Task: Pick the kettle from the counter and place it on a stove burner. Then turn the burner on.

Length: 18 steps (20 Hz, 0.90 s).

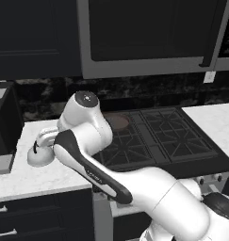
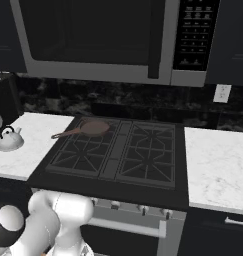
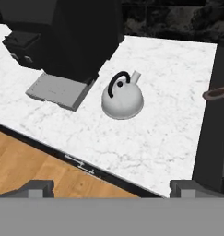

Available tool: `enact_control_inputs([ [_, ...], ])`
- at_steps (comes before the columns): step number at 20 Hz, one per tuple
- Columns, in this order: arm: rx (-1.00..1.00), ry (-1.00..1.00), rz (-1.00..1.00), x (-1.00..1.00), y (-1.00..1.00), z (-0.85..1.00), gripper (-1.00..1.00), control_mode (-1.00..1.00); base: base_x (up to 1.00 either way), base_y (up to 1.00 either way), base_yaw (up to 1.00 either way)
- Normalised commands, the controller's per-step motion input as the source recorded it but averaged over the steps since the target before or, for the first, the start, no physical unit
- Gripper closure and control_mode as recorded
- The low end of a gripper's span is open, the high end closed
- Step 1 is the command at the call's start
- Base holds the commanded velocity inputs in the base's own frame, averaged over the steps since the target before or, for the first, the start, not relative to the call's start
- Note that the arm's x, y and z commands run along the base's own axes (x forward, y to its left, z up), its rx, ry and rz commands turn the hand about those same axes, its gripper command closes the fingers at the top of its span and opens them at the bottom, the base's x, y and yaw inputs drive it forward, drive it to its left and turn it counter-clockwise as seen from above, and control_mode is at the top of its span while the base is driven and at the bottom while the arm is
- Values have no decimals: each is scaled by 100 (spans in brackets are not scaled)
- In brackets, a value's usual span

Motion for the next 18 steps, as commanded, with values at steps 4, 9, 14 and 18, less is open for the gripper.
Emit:
enact_control_inputs([
  [4,0,6,0,31,4,-8,-100,-100,0,0,0],
  [9,-4,9,-4,80,19,-24,-100,-100,0,0,0],
  [14,-3,2,-5,54,25,-29,-100,-100,0,0,0],
  [18,0,2,-6,32,58,-12,-100,-100,0,0,0],
])
